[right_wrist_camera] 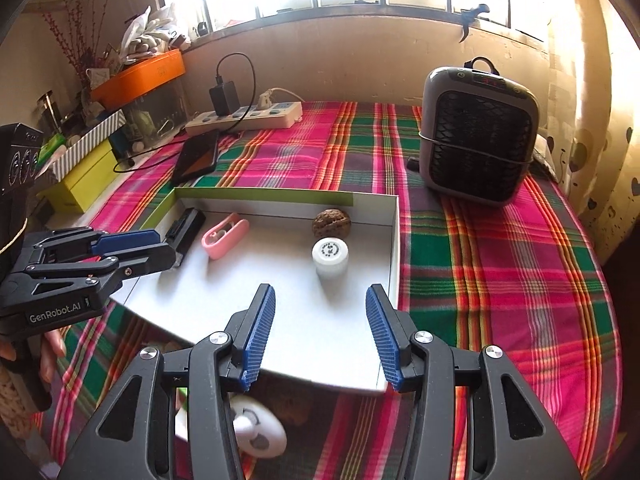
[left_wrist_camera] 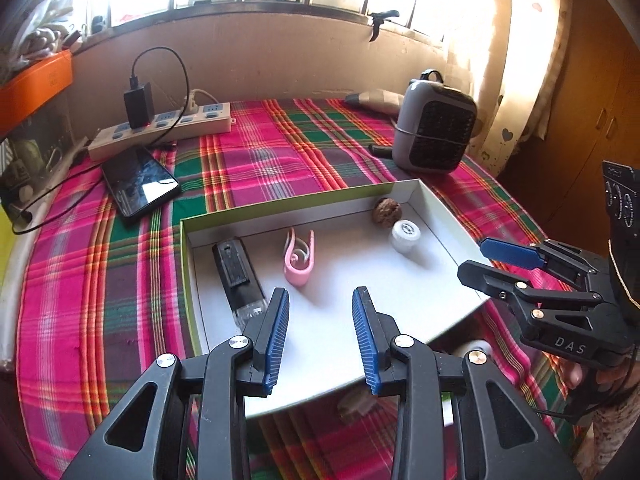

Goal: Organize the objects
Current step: 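Open the left gripper to drop the pink ear hook into the box, then move both grippers back toward the items lying beside the box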

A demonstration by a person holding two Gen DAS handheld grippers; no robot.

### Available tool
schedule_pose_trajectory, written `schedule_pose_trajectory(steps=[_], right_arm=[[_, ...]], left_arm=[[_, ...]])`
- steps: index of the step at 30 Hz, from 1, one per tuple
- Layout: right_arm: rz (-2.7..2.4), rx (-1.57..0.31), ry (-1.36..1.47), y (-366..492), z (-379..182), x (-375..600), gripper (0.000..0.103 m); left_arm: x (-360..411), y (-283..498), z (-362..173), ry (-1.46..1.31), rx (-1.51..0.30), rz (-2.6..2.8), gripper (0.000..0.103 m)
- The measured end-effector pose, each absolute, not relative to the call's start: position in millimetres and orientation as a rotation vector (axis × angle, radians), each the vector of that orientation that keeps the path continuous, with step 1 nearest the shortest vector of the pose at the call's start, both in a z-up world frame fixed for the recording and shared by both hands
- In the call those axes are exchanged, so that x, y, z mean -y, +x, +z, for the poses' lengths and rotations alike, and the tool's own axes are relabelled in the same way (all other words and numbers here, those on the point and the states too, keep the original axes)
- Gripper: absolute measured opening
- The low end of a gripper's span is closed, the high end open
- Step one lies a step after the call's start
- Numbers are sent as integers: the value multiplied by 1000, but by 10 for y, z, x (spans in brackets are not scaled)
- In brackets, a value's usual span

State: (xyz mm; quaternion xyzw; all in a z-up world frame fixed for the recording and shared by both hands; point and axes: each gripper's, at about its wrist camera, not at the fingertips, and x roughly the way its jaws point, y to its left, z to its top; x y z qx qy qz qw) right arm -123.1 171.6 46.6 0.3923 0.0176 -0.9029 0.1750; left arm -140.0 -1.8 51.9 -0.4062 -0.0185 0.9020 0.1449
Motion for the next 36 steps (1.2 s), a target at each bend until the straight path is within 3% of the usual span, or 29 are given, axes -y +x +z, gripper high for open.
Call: schedule_pose_trajectory(steps=[19, 36], right_arm=[[-2589, 58, 1089, -555, 347, -1914, 49], [-2558, 94, 1089, -448, 259, -1869, 49]], left_arm=[[-290, -696, 382, -1138, 114, 2464, 35], [-241, -795, 121, -1280, 169, 2488, 35]])
